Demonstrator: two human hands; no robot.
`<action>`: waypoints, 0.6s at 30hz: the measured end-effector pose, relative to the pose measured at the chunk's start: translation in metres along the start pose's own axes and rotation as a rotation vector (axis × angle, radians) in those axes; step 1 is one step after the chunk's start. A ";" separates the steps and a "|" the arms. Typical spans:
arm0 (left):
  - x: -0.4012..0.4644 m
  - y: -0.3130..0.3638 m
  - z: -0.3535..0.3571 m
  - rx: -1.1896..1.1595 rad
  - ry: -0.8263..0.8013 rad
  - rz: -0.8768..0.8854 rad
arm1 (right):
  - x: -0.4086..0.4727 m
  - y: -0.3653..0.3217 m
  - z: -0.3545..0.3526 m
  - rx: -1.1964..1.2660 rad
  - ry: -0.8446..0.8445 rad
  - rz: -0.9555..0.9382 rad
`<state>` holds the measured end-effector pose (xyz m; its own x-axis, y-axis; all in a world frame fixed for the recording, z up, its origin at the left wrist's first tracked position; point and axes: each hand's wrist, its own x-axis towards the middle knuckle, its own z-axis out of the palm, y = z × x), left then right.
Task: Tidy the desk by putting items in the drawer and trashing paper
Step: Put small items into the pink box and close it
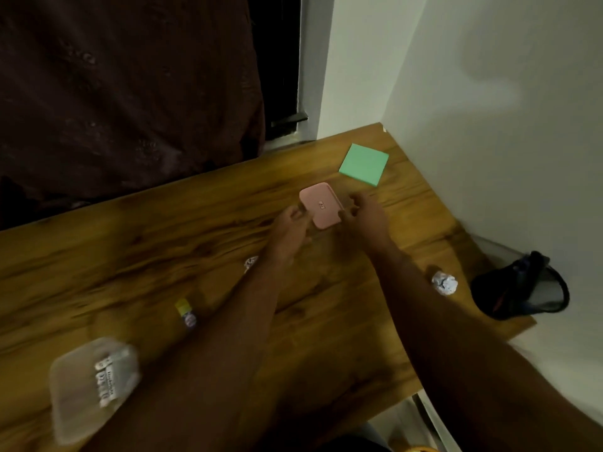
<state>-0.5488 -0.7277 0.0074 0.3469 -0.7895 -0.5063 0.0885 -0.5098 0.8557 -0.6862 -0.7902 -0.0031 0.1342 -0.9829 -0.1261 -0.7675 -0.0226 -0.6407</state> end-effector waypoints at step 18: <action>-0.011 0.002 -0.024 0.002 0.167 0.105 | -0.019 -0.025 0.014 0.602 0.009 0.183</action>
<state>-0.5303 -0.7117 0.0170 0.5046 -0.7708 -0.3890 0.0414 -0.4284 0.9026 -0.6608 -0.7681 0.0045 0.0265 -0.9626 -0.2696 -0.2895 0.2507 -0.9238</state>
